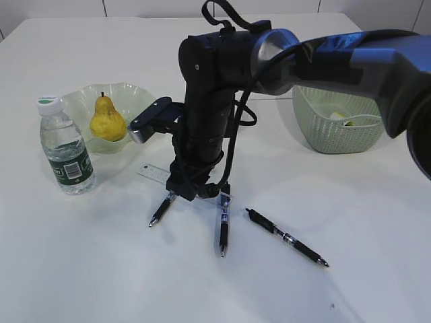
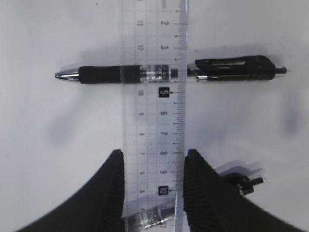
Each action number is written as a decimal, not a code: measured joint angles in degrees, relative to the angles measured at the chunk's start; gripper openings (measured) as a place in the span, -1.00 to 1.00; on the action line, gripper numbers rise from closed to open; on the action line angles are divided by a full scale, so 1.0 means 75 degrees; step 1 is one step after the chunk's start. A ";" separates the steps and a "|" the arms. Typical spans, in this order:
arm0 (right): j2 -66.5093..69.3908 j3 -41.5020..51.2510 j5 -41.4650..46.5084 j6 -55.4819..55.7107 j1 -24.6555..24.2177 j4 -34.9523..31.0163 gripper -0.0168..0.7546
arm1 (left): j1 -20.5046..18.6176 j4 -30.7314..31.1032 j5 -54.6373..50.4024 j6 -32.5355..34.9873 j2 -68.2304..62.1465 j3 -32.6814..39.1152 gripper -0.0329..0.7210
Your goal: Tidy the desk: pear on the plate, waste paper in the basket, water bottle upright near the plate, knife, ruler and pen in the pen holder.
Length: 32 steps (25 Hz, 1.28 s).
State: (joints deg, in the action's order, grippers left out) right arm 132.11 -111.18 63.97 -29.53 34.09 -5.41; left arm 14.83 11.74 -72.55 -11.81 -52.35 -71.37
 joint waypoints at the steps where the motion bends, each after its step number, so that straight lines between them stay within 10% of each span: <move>1: 0.0000 -0.0036 0.0026 0.0078 0.0000 -0.0019 -0.17 | 0.0000 0.0000 0.0000 0.0000 0.0000 0.0000 -0.28; 15: 0.0000 -0.1996 -0.0067 0.1166 -0.0037 -0.0067 -0.17 | 0.0000 0.0011 0.0000 0.0000 0.0000 0.0000 -0.28; 32: 0.0016 -0.2491 -0.3048 0.1674 -0.1166 -0.0059 -0.17 | 0.0000 0.0265 0.0000 0.0000 0.0000 0.0000 -0.28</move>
State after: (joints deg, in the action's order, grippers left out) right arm 132.23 -129.86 41.11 -16.98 25.35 -5.86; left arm 14.83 13.73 -72.55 -11.81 -52.35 -71.37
